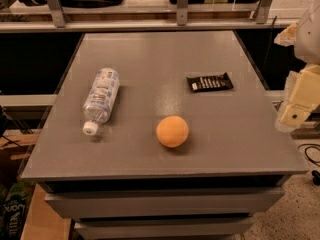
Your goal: Move rxbar chocolate near orange
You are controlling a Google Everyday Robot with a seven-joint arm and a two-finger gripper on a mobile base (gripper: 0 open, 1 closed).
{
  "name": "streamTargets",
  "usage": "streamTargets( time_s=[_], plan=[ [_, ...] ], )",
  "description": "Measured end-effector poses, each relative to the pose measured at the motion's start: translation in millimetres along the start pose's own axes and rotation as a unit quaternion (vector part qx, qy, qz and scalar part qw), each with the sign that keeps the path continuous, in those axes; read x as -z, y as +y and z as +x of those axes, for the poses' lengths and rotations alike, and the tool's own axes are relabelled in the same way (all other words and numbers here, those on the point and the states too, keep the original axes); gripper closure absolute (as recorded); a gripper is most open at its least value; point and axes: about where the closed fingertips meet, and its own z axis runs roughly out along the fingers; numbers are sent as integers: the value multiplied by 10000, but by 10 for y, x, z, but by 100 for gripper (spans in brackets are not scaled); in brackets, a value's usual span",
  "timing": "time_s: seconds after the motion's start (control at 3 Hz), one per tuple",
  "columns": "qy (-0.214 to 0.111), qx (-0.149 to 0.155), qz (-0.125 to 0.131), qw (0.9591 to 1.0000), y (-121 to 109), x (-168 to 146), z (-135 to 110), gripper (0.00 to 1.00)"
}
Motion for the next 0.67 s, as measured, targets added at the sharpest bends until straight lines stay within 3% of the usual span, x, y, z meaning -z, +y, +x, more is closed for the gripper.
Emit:
streamTargets(
  time_s=[0.33,0.67],
  plan=[
    [0,0,1,10000,0,0,0,0],
    [-20,242,-42,9997,-45,-16,-63,0]
  ],
)
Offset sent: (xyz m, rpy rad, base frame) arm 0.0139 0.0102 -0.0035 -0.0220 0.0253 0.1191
